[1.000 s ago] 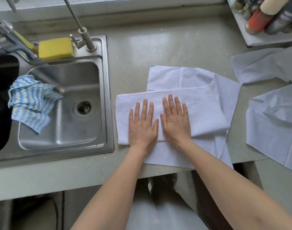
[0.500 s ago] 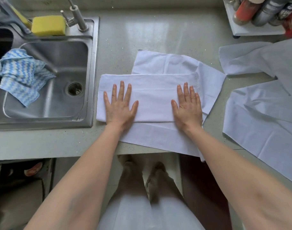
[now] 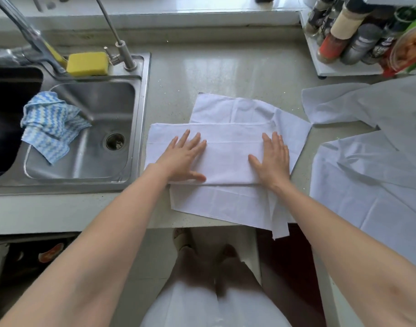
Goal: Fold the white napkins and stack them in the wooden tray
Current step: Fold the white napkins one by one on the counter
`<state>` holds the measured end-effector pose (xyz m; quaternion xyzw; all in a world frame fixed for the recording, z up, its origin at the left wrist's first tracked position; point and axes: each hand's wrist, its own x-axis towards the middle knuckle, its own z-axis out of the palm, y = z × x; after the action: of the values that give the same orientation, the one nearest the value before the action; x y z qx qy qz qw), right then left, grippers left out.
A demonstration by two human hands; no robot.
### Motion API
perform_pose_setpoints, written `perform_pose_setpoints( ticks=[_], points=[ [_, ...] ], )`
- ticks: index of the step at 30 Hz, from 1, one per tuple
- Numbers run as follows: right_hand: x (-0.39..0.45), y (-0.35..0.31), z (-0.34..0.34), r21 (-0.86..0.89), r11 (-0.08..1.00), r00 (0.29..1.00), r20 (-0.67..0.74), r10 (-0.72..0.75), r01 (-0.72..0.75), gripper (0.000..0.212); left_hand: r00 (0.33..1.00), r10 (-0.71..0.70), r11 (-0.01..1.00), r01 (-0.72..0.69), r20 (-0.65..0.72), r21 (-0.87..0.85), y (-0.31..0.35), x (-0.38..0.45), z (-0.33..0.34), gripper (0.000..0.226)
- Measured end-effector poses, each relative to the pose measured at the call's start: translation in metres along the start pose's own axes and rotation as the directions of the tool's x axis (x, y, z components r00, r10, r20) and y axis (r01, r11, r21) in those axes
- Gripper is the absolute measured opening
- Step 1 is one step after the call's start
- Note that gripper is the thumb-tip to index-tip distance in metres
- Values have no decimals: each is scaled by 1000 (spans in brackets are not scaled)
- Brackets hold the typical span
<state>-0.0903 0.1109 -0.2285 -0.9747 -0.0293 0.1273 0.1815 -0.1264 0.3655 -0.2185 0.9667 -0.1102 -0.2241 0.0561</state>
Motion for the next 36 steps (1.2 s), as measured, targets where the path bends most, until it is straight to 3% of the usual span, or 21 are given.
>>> perform_pose_setpoints(
  ticks=[4, 8, 11, 14, 18, 22, 32, 36],
  points=[
    [3, 0, -11, 200, 956, 955, -161, 248, -214, 63, 991, -81, 993, 89, 105, -73, 8, 13, -11, 122],
    [12, 0, -18, 374, 880, 916, -155, 370, -292, 35, 982, -120, 991, 127, 147, -36, 13, 14, -15, 134],
    [9, 1, -18, 381, 877, 916, -152, 371, -292, 15, 978, -128, 990, 135, 162, -33, 16, 13, -12, 140],
    [4, 3, -14, 379, 878, 917, -149, 369, -292, 16, 982, -132, 988, 142, 137, -68, 17, 17, -12, 137],
    [0, 5, -12, 441, 866, 923, -176, 341, -236, 17, 997, -76, 997, 75, -9, -12, 16, 25, -14, 121],
    [-3, 9, -9, 507, 848, 932, -212, 295, -154, 16, 993, -53, 998, 57, 101, -40, 19, 30, -13, 140],
    [-15, 42, -46, 615, 777, 851, -329, 409, -136, 24, 975, -87, 994, 98, 203, -46, 80, 60, -25, 151],
    [-13, 25, -64, 623, 779, 868, -348, 355, -69, 26, 967, -118, 992, 125, 227, -15, 87, 65, -30, 153]
  ],
)
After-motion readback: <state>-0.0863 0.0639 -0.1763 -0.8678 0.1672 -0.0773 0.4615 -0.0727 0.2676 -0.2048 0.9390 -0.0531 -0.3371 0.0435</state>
